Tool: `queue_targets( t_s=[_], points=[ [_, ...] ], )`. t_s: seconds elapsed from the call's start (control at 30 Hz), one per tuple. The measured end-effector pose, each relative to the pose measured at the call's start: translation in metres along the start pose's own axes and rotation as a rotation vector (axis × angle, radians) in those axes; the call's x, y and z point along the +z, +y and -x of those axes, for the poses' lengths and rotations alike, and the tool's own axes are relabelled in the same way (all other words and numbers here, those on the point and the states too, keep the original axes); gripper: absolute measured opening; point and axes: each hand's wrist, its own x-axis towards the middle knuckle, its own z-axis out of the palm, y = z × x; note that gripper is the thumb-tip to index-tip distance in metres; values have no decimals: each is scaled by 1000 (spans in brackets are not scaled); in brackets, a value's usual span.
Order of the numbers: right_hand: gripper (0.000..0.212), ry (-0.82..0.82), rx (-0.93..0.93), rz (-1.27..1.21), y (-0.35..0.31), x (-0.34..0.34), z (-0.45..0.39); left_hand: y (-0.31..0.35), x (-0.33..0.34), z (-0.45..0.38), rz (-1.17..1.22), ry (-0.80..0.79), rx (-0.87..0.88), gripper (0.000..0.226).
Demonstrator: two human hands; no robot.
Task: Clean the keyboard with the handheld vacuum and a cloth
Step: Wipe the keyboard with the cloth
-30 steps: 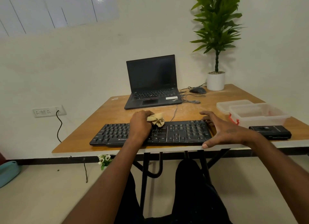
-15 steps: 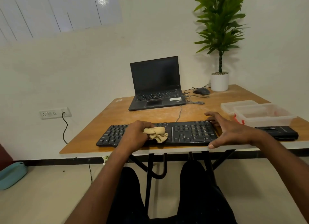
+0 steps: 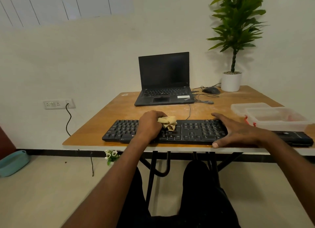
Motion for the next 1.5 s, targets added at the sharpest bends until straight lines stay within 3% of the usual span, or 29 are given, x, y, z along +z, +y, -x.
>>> queue_targets(
  t_s=[0.3,0.53,0.9,1.23,1.5],
  points=[
    [138,16,-13,-11,6,-3,-3,-16,-24,18,90,-195,68,36],
    [140,26,5,27,11,-4,-6,-15,-14,-3,-50,77,-29,43],
    [140,56,9,59,12,-2,-5,-38,-33,34,33,-102,-27,46],
    [142,68,14,39,8,1,-2,-30,-18,-2,-46,139,-95,45],
    [146,72,9,29,5,0,0,-47,-42,26,-32,-8,-96,49]
  ],
)
